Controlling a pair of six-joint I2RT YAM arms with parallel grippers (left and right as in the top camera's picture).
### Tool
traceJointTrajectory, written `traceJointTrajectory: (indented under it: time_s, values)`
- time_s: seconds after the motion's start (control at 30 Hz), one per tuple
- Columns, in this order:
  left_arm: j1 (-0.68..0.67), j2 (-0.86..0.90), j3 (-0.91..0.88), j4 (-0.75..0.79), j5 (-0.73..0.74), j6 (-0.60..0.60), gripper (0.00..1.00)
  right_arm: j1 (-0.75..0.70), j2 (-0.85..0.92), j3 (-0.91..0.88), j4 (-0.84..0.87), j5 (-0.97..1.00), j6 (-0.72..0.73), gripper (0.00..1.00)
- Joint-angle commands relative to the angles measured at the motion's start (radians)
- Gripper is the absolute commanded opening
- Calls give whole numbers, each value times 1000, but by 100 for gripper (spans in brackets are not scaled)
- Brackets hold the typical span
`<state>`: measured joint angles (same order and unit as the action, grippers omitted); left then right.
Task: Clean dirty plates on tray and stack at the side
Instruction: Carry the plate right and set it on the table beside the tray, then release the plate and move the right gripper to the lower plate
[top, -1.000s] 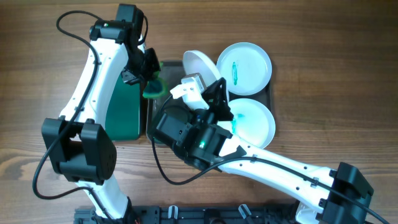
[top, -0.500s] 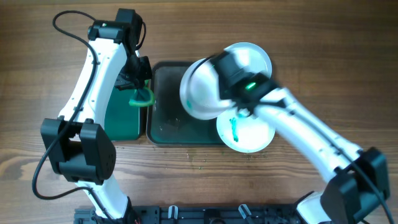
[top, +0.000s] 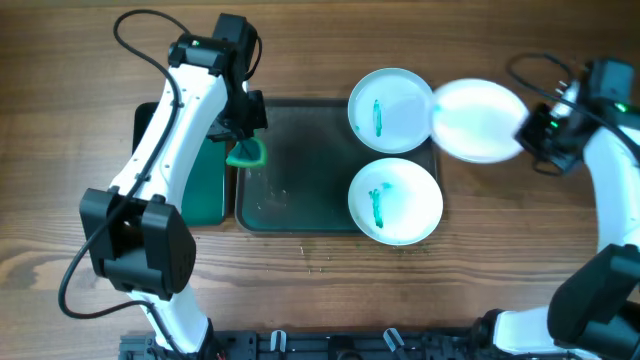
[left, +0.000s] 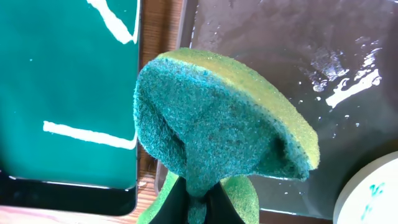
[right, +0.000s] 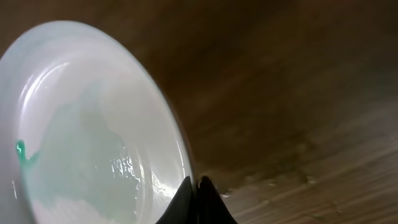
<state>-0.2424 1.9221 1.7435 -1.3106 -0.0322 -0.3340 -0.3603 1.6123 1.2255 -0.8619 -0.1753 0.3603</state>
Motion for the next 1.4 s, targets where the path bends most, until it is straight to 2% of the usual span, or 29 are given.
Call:
traceJointTrajectory:
  time_s: [0.0,0.17,0.3,0.33,0.4,0.43,0.5,0.63,0.77,0.87,0.97,1.13,1.23,1.37]
  values:
    - [-3,-16,14,12,-3,12,4,-62,-19,-149,105,14,21,4]
    - [-3,-16,14,13,-3,13,4,-79,-19,-295,256,57,42,4]
    - [-3,-16,14,13,-3,13,4,-79,-19,-315,278,104,43,4]
    - [-3,-16,14,13,-3,13,4,-79,-19,-313,278,103,39,7]
    - [-3,-16,14,13,-3,13,4,-79,-21,-296,252,98,29,29]
    - [-3,-16,14,13,-3,13,4,-79,-21,-283,229,91,28,36]
    - [-3,-16,14,13,-3,13,4,-79,-21,-237,156,43,13,39]
    - [-3,-16,14,13,-3,13,4,-76,-29,-147,18,-180,-140,44]
    - [-3,-16,14,13,-3,13,4,-40,-34,-135,-97,-375,-296,44]
    - [-3,-16,14,13,-3,13,4,29,-34,-153,-138,-339,-338,44]
    - [-3,-16,14,13,-3,13,4,116,-34,-194,-113,-301,-330,43]
    - [-3,-16,14,13,-3,13,4,277,-32,-283,-12,-150,-196,38]
    - [-3,-16,14,13,-3,13,4,345,-32,-301,36,-97,-192,32]
    - [-3,-16,14,13,-3,13,4,379,-32,-305,59,-26,-175,30]
